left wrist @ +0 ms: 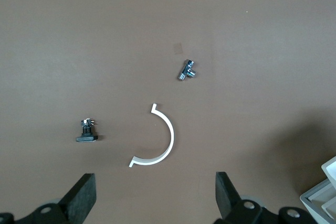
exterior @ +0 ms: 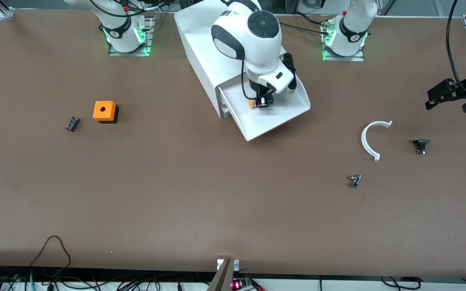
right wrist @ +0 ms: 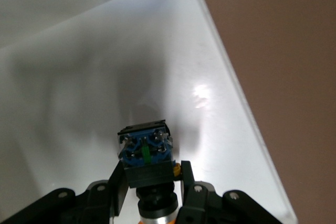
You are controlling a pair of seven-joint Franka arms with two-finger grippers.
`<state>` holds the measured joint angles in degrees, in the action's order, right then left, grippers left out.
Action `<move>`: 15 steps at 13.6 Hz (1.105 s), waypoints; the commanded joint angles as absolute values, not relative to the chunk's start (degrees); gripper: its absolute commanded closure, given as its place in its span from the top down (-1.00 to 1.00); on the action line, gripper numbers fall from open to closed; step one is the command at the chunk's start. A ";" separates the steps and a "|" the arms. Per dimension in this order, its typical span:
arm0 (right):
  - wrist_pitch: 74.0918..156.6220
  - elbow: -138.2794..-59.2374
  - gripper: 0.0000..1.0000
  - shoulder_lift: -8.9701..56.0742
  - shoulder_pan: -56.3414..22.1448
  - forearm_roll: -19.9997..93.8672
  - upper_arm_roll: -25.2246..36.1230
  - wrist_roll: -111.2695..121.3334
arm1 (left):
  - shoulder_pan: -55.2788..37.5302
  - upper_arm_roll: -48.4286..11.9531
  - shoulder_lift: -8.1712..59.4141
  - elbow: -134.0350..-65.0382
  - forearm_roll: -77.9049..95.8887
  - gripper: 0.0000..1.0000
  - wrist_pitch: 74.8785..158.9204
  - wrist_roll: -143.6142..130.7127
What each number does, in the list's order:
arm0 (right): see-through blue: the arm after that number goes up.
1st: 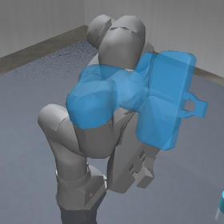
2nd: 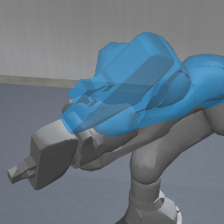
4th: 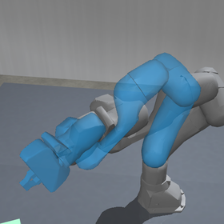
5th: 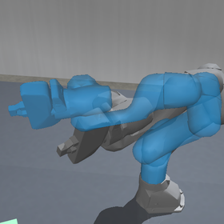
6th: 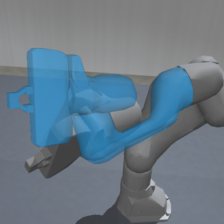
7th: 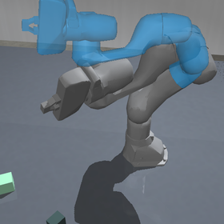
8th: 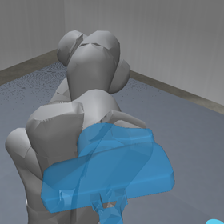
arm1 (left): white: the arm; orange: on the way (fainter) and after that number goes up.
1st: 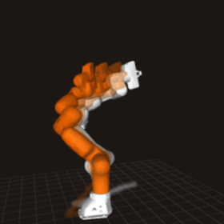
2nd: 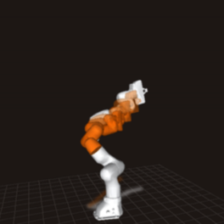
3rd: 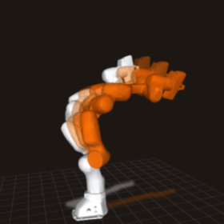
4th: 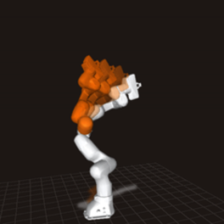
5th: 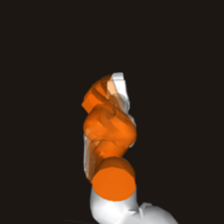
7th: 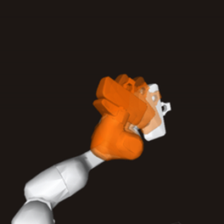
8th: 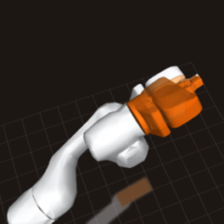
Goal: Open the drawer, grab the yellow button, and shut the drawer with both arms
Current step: 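Lift the button out with the right gripper while the left gripper reaches the drawer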
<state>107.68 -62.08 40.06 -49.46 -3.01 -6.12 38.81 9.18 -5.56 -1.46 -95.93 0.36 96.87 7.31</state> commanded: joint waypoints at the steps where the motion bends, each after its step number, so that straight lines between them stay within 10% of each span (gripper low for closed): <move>1: 107.05 -62.05 -0.57 35.52 -46.68 -3.78 -6.15 38.85 | 9.14 -5.63 0.44 -94.04 2.27 1.00 99.39 7.03; 15: 107.58 -77.77 -0.57 24.70 -26.99 -3.60 1.74 10.02 | -3.67 -14.85 15.91 -108.69 1.14 1.00 126.01 -41.03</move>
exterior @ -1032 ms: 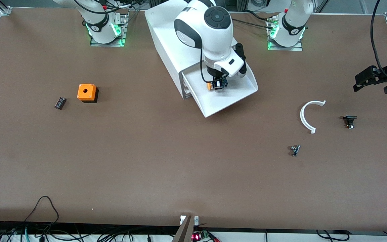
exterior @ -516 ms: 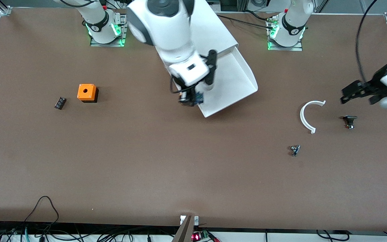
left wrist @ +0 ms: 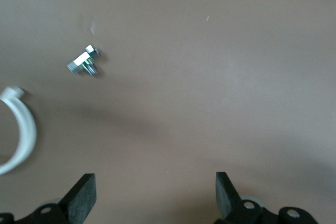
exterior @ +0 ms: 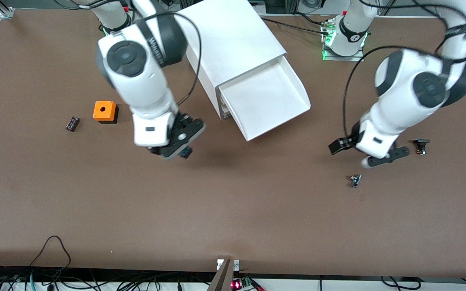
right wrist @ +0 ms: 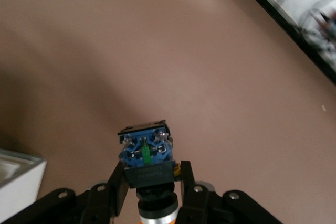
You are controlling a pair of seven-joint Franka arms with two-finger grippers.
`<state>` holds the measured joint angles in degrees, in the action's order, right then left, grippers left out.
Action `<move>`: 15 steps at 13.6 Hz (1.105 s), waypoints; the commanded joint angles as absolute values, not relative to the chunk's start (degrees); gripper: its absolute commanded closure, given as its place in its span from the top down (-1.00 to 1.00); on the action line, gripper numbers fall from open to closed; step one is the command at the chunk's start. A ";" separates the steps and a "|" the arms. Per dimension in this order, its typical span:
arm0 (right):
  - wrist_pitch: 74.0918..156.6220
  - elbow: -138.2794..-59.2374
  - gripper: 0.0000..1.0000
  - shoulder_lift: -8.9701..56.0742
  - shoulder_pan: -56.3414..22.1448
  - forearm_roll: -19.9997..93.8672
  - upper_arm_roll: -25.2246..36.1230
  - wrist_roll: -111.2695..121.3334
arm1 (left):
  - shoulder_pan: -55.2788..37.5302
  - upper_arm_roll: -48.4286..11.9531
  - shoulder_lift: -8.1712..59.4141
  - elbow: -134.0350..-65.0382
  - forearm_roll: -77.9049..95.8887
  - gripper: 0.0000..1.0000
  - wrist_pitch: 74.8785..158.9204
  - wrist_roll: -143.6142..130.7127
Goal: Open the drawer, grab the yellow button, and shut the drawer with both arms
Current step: 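Push the drawer shut with the left gripper while the right gripper carries the button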
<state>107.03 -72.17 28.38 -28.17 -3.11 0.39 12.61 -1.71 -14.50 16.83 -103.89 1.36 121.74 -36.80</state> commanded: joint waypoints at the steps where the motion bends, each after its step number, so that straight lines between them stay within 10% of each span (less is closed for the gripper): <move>1: 107.14 -77.78 -0.57 24.70 -26.29 -3.69 3.24 9.15 | -5.00 -15.72 15.30 -110.90 1.23 1.00 127.34 -44.09; 15: 117.93 -93.23 -0.57 27.07 -10.29 -2.81 3.43 5.89 | -5.98 -43.67 5.63 -125.68 2.02 1.00 126.83 -52.56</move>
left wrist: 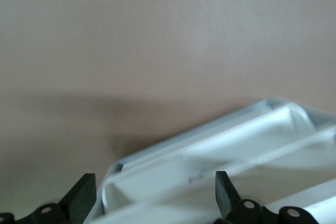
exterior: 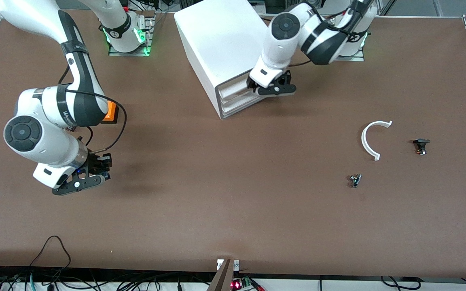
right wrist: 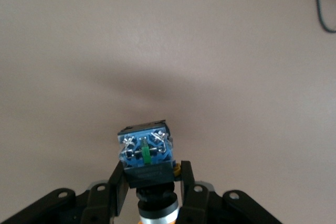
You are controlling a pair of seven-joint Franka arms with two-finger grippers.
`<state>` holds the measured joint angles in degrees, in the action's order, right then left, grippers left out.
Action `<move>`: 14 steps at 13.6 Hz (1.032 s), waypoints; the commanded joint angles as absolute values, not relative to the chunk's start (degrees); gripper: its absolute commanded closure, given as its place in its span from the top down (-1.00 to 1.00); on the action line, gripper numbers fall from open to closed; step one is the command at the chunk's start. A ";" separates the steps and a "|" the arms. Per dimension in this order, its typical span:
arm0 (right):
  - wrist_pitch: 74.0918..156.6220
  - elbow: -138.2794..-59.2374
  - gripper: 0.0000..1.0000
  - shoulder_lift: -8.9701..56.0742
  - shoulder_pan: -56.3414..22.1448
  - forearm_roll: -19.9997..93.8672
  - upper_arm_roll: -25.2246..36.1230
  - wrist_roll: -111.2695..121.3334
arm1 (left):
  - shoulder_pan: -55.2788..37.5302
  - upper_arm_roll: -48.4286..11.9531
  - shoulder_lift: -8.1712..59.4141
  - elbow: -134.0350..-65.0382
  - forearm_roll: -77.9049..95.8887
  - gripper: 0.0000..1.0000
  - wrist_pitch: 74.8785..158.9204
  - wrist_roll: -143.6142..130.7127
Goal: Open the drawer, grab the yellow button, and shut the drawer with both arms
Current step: 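Push the drawer shut with the left gripper while the right gripper carries the button, then withdraw the left gripper while the right gripper lowers the button toward the table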
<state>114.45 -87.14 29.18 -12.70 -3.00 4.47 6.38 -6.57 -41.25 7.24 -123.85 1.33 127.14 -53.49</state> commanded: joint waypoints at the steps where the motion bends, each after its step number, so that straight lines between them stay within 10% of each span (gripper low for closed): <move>1: 119.86 -95.34 -0.57 26.90 -9.33 -2.73 3.43 5.89 | -5.89 -44.55 5.63 -125.68 2.02 1.00 126.83 -52.56; 6: 131.36 -106.50 -0.57 25.84 -6.77 1.05 3.43 7.46 | -1.77 -42.29 5.80 -124.11 0.71 1.00 129.45 -52.38; 11: 146.32 -119.43 -0.57 22.68 -5.45 1.05 3.43 10.20 | -1.05 -20.69 5.19 -117.17 -1.76 1.00 129.39 -26.44; 14: 149.75 -119.96 -0.57 23.73 -5.27 1.05 3.43 10.81 | -1.14 -11.01 1.85 -108.05 -1.67 1.00 115.02 -9.27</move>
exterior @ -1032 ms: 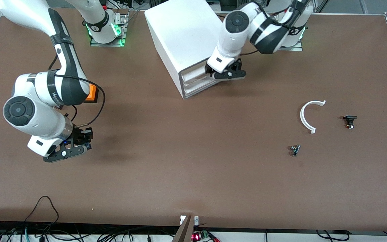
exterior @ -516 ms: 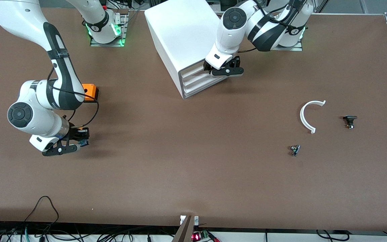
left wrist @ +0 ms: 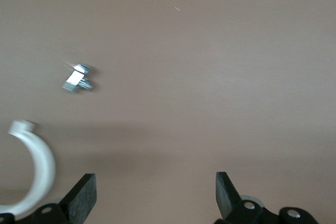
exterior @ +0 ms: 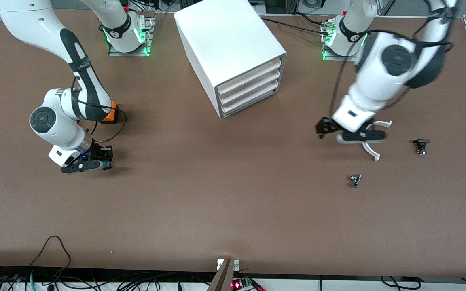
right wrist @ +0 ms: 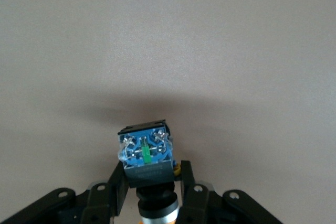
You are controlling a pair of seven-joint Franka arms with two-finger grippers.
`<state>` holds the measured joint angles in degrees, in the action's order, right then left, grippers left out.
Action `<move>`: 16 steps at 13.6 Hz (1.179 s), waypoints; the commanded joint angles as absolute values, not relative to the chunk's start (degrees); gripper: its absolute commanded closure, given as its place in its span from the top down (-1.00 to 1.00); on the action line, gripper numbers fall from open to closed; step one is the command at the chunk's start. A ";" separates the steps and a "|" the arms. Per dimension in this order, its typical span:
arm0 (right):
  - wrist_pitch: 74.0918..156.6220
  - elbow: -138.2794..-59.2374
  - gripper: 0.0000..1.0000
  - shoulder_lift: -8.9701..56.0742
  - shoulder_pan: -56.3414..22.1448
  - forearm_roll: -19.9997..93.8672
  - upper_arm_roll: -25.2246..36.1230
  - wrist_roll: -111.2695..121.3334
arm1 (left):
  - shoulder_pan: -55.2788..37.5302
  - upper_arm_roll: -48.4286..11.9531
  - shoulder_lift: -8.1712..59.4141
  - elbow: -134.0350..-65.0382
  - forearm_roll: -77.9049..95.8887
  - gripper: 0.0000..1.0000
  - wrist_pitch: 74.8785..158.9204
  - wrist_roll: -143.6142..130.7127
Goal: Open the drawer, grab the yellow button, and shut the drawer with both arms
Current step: 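Withdraw the left gripper while the right gripper lowers the button toward the table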
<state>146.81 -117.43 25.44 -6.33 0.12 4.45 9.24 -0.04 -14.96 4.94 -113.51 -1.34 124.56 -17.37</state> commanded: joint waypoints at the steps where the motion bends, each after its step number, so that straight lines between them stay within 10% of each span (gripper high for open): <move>1: 152.64 -121.01 -0.56 24.34 -4.49 1.05 3.43 12.03 | -1.14 -9.16 1.15 -104.89 -1.67 1.00 109.22 -5.75; 6: 156.44 -123.05 -0.39 24.52 -2.46 1.23 3.25 15.91 | -1.23 -1.77 -2.01 -96.68 -2.28 1.00 96.15 4.55; 7: 156.10 -122.70 0.65 24.52 -2.55 1.49 3.25 15.13 | -1.14 -1.06 -2.20 -96.51 -2.37 1.00 96.15 6.40; 8: 155.57 -122.09 0.99 24.35 -2.64 2.89 3.08 14.42 | -1.14 -0.71 -2.20 -96.68 -2.37 1.00 96.15 7.11; 16: 114.74 -94.87 1.00 21.80 -3.51 5.10 0.09 0.63 | 0.78 -0.70 -0.62 -96.15 -1.67 1.00 96.06 7.03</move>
<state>122.59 -102.04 21.48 -3.33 4.33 0.70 3.54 -0.13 -0.91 -1.32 -97.47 -1.34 97.07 5.86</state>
